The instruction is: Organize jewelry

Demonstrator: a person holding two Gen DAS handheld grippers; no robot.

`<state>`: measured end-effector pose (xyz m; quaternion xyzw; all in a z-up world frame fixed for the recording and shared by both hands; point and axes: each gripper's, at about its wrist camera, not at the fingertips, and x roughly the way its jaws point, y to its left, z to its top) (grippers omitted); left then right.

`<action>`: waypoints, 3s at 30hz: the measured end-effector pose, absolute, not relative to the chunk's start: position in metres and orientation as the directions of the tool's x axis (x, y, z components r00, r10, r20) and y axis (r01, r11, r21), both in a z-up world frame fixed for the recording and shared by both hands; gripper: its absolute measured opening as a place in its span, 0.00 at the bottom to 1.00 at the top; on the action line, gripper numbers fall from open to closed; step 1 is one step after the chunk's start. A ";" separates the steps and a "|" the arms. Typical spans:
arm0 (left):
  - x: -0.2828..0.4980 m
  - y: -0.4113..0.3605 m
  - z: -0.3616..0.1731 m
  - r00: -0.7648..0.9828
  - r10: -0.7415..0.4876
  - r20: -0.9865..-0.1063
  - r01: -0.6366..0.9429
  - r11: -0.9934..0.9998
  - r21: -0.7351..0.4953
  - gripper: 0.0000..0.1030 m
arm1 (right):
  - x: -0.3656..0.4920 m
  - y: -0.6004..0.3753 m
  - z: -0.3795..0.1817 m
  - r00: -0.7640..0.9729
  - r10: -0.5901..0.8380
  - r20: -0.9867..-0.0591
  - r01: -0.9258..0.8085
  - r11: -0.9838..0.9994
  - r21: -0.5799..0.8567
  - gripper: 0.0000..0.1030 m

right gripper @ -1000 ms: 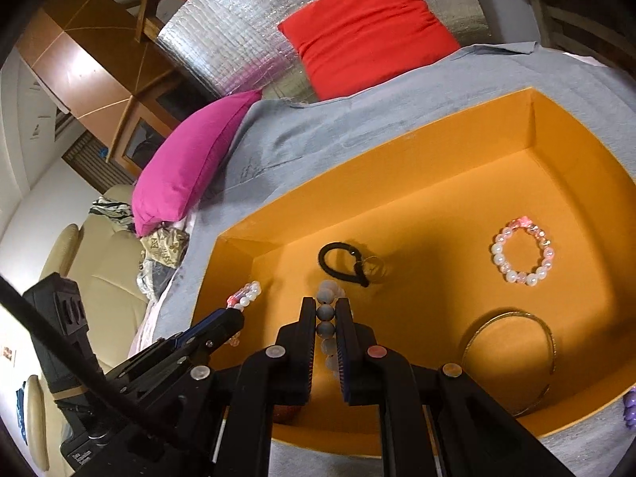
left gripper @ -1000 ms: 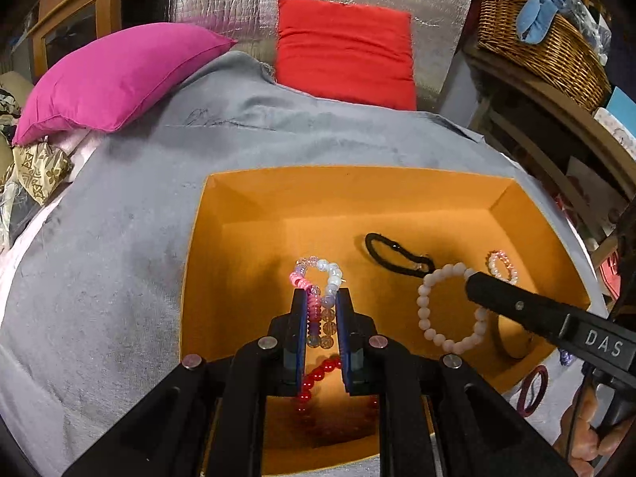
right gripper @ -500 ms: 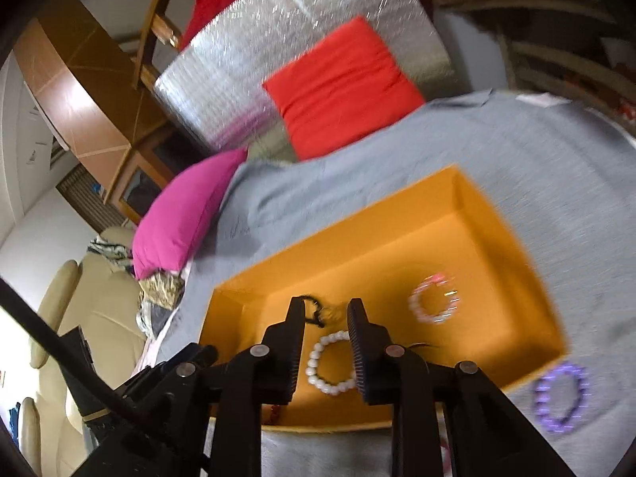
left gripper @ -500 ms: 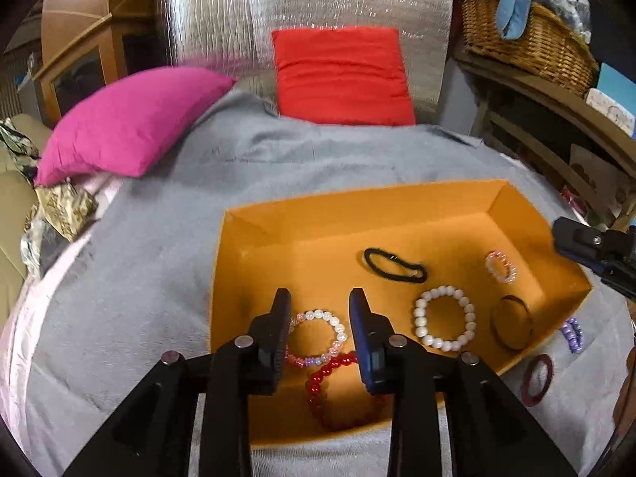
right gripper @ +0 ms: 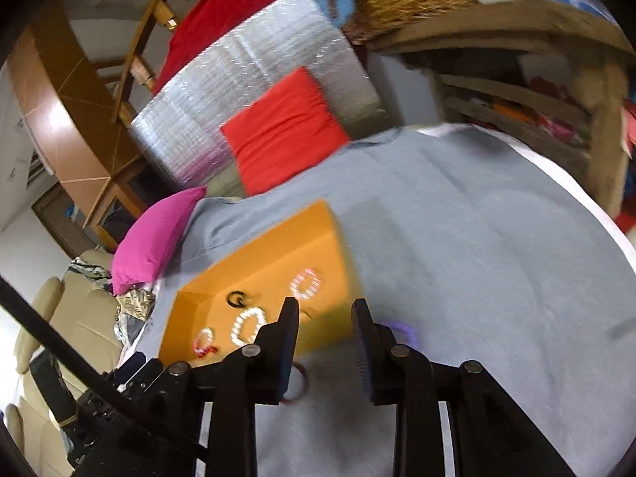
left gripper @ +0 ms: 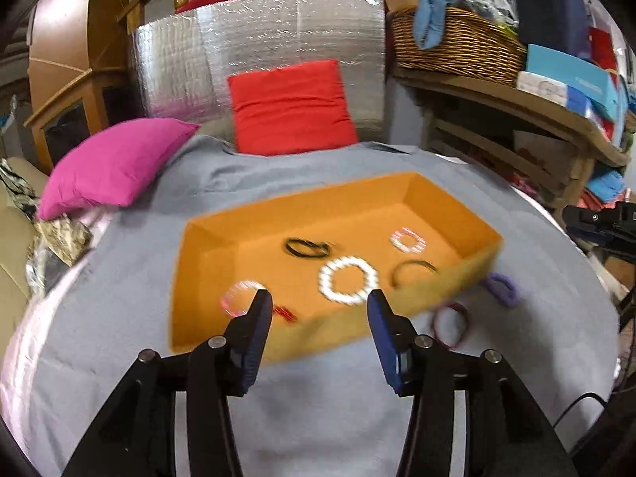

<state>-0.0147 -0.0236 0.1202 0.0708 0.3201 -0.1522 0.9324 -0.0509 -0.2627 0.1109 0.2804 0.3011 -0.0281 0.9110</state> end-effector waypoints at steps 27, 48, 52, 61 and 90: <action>0.017 -0.100 0.043 0.449 -0.457 -0.768 0.461 0.854 -0.239 0.38 | -0.006 -0.305 0.030 0.591 0.199 -0.781 0.355 0.806 0.474 0.29; 0.012 -0.121 0.036 0.420 -0.464 -0.780 0.540 0.818 -0.196 0.07 | 0.039 -0.270 0.010 0.546 0.048 -0.837 0.354 0.892 0.282 0.17; 0.010 -0.111 0.038 0.429 -0.441 -0.788 0.530 0.830 -0.176 0.07 | 0.040 -0.255 0.011 0.536 0.022 -0.844 0.323 0.918 0.230 0.12; 0.003 -0.068 0.044 0.469 -0.363 -0.805 0.492 0.865 -0.103 0.07 | 0.025 -0.223 0.015 0.527 0.168 -0.833 0.214 0.923 0.321 0.11; 0.000 -0.006 0.042 0.478 -0.292 -0.828 0.434 0.898 -0.067 0.56 | 0.046 -0.203 0.007 0.501 0.115 -0.858 0.215 0.944 0.252 0.23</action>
